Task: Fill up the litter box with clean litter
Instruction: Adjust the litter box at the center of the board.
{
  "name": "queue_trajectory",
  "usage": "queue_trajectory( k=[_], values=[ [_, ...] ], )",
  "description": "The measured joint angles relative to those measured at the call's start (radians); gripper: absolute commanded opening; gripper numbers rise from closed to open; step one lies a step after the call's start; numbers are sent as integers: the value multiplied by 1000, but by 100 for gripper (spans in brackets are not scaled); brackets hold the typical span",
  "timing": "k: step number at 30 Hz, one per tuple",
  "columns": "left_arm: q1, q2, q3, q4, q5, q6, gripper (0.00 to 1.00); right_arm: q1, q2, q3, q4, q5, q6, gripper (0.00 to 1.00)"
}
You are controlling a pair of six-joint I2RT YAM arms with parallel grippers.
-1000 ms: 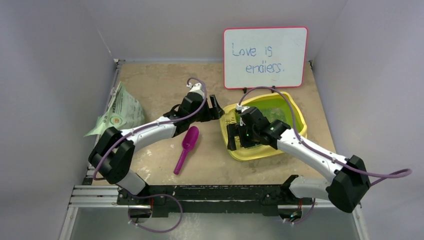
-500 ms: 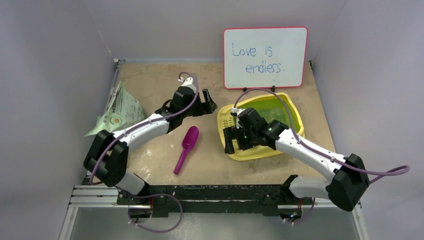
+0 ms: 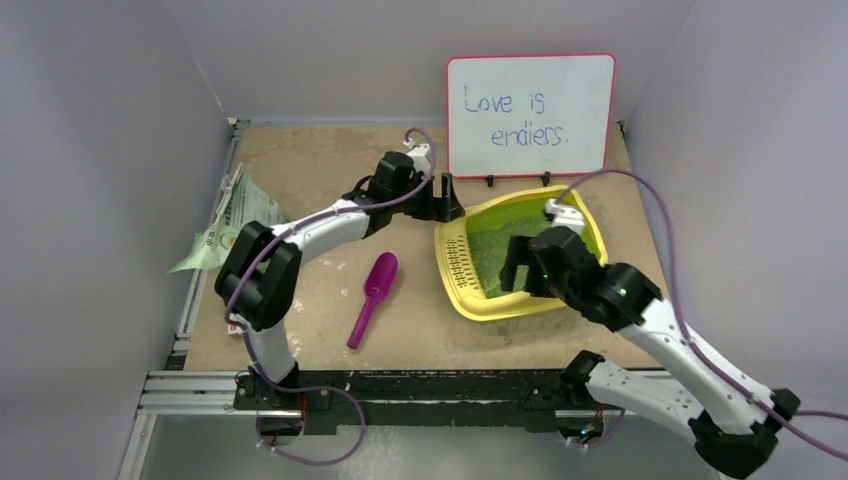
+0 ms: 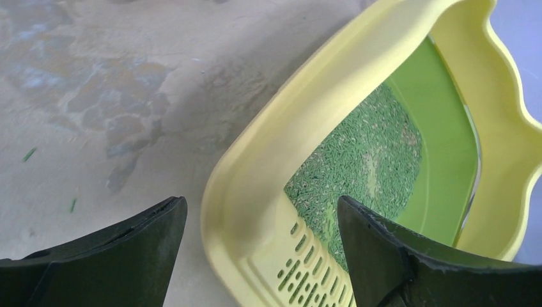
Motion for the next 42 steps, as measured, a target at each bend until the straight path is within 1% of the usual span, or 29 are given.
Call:
queue_trajectory(
  k=[2, 4, 9, 12, 16, 23, 26, 29, 36, 42],
  values=[
    [0, 40, 41, -1, 47, 19, 89, 0, -83, 10, -91, 107, 108, 99],
    [0, 71, 73, -2, 93, 41, 89, 0, -167, 11, -171, 173, 204, 99],
    [0, 119, 129, -20, 180, 90, 90, 0, -357, 6, -362, 251, 415, 99],
    [-1, 151, 159, -31, 229, 115, 90, 0, -396, -25, -433, 267, 492, 99],
    [-6, 197, 206, -36, 289, 142, 90, 0, -374, -54, -475, 271, 553, 99],
    [-16, 208, 219, -47, 322, 182, 89, 0, -272, -77, -454, 291, 602, 99],
    [-19, 209, 218, -47, 324, 192, 89, 0, -255, -93, -430, 296, 613, 99],
    [-24, 209, 218, -47, 325, 201, 89, 0, -255, -124, -396, 296, 623, 99],
    [-30, 209, 218, -46, 322, 211, 88, 0, -253, -256, -289, 297, 658, 99],
    [-32, 210, 218, -47, 319, 221, 87, -5, -323, -323, -139, 290, 616, 99]
  ],
)
